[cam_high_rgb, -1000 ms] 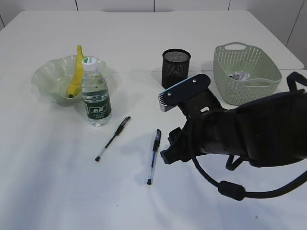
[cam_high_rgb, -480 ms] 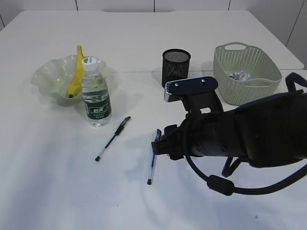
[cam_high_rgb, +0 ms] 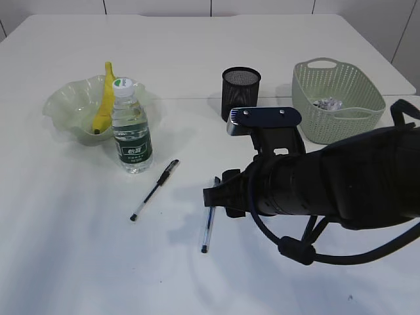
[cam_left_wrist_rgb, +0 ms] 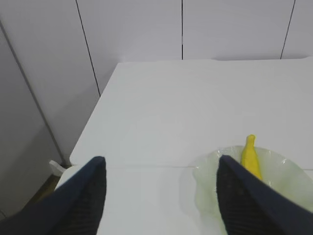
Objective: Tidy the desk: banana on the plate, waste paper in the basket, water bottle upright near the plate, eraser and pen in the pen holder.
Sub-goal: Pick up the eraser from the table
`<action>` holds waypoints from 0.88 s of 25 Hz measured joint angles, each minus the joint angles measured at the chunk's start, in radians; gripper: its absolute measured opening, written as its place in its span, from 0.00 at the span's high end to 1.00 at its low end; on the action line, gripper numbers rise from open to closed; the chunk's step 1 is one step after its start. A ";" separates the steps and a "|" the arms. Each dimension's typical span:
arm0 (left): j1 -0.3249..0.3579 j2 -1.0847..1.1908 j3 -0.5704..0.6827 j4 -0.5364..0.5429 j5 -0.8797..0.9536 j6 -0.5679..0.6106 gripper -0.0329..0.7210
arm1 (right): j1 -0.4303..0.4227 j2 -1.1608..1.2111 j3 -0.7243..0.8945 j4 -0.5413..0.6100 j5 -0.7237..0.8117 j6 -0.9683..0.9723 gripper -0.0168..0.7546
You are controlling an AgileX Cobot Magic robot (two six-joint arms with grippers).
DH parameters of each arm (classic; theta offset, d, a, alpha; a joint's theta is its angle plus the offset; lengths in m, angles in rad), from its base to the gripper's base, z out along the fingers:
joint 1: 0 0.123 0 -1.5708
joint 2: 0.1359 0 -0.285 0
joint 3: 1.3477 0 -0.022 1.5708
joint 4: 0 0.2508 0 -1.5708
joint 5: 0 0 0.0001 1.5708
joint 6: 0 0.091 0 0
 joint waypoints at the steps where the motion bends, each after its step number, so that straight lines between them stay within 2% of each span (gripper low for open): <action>1: 0.000 0.000 0.008 0.000 0.000 -0.002 0.30 | 0.000 0.000 0.000 0.000 0.000 0.002 0.47; 8: 0.000 0.000 0.048 0.000 0.000 -0.005 0.30 | 0.000 0.000 0.000 0.000 -0.024 0.008 0.47; 22: 0.000 0.000 0.050 0.000 0.000 -0.005 0.30 | 0.000 0.000 0.056 0.000 -0.046 0.011 0.47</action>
